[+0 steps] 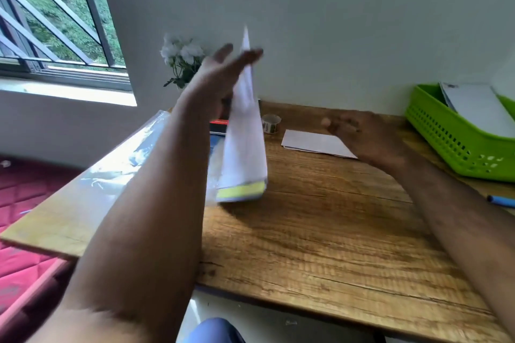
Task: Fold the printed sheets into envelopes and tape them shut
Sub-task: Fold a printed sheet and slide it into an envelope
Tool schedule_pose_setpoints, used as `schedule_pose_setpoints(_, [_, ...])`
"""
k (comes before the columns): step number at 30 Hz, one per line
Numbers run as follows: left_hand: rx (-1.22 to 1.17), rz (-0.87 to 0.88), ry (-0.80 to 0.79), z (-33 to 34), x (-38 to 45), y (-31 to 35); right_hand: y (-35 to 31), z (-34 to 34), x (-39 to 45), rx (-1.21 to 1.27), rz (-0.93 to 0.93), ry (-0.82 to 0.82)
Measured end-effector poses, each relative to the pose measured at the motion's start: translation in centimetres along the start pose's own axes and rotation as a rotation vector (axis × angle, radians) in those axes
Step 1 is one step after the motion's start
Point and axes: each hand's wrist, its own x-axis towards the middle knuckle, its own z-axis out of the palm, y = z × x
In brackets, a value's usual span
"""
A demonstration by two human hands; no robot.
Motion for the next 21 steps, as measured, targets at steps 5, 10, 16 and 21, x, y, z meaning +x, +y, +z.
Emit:
schedule_pose_setpoints(5, [-0.680, -0.087, 0.124, 1.9, 1.5, -1.9, -2.7, 0.4, -1.3, 0.336, -0.175, -0.075])
schedule_pose_setpoints(10, [-0.933, -0.180, 0.304, 3.6, 2.3, -3.7, -2.2, 1.8, -1.2, 0.027, -0.542, 0.081])
schedule_pose_setpoints(16, [-0.766, -0.189, -0.318, 5.6, 0.5, -4.8, -1.8, 1.8, -1.0, 0.100, -0.497, 0.090])
schedule_pose_setpoints(21, [-0.750, -0.244, -0.293, 6.5, -0.2, -4.7, -2.1, 1.6, -1.3, 0.189, -0.383, -0.033])
